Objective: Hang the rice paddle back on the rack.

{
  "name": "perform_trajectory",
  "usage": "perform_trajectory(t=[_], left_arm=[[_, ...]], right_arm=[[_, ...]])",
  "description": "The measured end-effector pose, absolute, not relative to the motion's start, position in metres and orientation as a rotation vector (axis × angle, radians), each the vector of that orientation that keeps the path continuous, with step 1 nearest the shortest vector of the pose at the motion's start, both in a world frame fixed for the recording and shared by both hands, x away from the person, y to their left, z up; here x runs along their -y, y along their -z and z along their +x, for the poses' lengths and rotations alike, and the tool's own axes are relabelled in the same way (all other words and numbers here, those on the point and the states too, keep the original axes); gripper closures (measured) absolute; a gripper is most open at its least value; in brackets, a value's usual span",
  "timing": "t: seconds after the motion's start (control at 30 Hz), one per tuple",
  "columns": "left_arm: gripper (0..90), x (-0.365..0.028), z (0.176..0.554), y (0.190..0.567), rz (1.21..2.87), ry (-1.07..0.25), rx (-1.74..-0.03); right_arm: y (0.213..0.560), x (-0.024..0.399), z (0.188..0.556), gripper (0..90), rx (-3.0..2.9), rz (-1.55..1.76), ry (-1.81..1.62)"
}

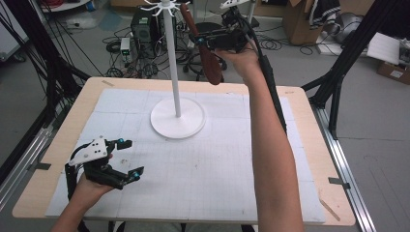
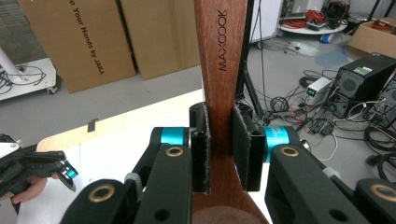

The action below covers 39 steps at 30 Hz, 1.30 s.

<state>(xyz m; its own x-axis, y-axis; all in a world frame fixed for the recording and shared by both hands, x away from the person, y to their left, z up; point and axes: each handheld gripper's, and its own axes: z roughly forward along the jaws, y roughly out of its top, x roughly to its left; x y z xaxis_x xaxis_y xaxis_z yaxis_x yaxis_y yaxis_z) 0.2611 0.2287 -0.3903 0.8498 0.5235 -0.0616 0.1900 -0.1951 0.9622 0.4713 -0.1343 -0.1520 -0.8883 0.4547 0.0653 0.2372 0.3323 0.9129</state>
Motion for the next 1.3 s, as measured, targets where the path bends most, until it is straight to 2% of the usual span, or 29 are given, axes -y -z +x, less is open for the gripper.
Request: perform_trajectory(t=[1.3], left_arm=[[1.7,-0.228,0.261,0.39,1.771,-0.322,-0.543]], right_arm=[[0.161,0.123,0.475,78.4,-2.399,0.648,-1.617]])
